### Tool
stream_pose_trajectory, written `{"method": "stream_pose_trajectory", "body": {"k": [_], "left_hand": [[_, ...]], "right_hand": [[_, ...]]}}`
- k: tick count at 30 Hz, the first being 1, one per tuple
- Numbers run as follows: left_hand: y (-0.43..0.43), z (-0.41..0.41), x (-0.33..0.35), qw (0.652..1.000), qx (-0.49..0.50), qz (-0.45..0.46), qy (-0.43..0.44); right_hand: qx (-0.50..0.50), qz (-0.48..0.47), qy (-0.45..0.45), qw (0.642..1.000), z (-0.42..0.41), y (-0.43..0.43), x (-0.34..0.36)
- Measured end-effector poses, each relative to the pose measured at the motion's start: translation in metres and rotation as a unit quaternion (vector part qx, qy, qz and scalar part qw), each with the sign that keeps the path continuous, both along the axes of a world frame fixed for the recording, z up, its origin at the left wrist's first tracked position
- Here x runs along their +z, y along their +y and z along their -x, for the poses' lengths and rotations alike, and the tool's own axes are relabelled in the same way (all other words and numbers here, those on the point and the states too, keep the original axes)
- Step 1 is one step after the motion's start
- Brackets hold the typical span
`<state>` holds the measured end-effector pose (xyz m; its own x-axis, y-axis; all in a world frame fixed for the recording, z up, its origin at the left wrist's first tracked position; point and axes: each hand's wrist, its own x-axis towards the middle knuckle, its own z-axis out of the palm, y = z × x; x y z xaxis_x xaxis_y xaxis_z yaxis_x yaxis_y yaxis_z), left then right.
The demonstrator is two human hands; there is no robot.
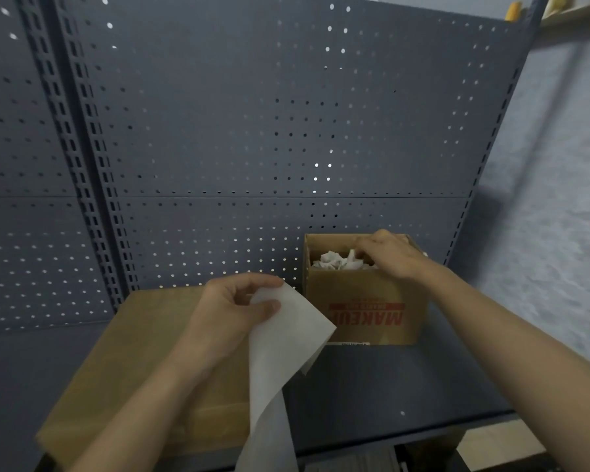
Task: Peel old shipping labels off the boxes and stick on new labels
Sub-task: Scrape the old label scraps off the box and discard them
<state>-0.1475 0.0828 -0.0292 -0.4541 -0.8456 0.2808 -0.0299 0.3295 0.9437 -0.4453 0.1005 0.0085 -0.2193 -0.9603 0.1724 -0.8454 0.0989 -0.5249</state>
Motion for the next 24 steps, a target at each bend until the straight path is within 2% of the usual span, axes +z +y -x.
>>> {"method": "stream_pose_trajectory", "body": {"k": [5, 14, 24], "left_hand": [[-0.002, 0.000, -0.002, 1.000, -0.005, 0.004, -0.003], [-0.003, 0.004, -0.001, 1.000, -0.013, 0.013, -0.018], [0.003, 0.018, 0.004, 0.999, -0.018, 0.031, -0.023]], "right_hand": [[0.020, 0.013, 0.002, 1.000, 0.007, -0.009, -0.001], [-0.004, 0.100, -0.044, 0.994, 0.014, -0.011, -0.007], [0.022, 0.113, -0.064, 0.991, 0.013, 0.005, 0.000]]}}
